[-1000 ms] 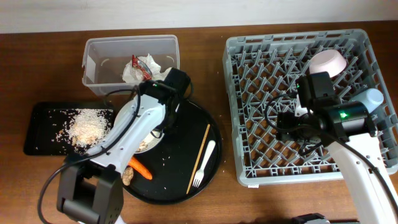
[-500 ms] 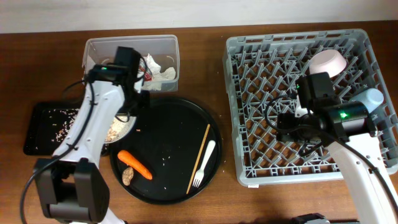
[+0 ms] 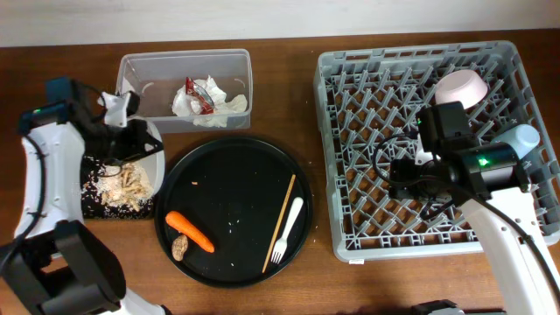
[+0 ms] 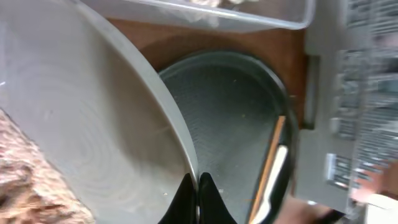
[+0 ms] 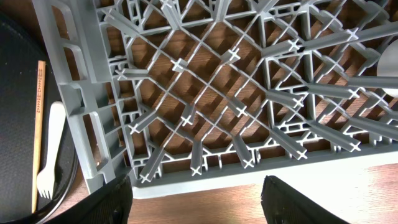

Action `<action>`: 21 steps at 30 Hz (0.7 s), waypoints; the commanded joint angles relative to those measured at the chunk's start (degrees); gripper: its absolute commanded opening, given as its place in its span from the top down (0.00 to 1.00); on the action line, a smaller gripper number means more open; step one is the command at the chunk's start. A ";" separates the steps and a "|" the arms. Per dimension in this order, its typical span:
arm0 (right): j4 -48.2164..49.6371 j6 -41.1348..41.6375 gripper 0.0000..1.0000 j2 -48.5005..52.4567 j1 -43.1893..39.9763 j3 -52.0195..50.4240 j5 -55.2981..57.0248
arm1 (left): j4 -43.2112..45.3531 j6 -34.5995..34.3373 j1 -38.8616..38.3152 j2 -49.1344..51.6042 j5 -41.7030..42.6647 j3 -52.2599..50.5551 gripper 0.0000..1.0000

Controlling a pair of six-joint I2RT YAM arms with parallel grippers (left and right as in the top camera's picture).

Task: Sort waste into correct bins and load items into the dishwasher rack
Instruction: 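Bring the emptied grey plate back over the round black tray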

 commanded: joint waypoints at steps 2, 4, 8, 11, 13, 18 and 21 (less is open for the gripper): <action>-0.09 0.13 0.29 -0.39 -0.20 0.79 1.09 | -1.51 3.32 5.35 -1.42 15.17 1.20 1.00; -0.26 0.13 0.29 -0.39 -0.20 0.76 1.11 | -2.95 4.87 7.48 -1.66 19.45 1.20 1.00; -0.26 0.13 0.29 -0.39 -0.20 0.76 1.09 | -3.10 5.75 8.70 -5.88 19.43 1.20 1.00; -0.46 0.13 0.29 -0.39 -0.20 0.76 1.09 | -2.82 5.79 8.94 -7.41 19.15 1.20 1.00; -0.92 0.13 0.30 -0.39 -0.20 0.76 1.09 | -2.80 5.70 10.71 -7.41 19.15 1.20 1.00; -1.07 0.13 0.30 -0.39 -0.20 0.76 1.09 | -0.81 -0.55 12.20 -6.03 12.52 0.94 1.00; -1.27 0.13 0.30 -0.39 -0.20 0.76 1.11 | -0.35 4.04 12.66 -7.08 16.02 0.94 1.00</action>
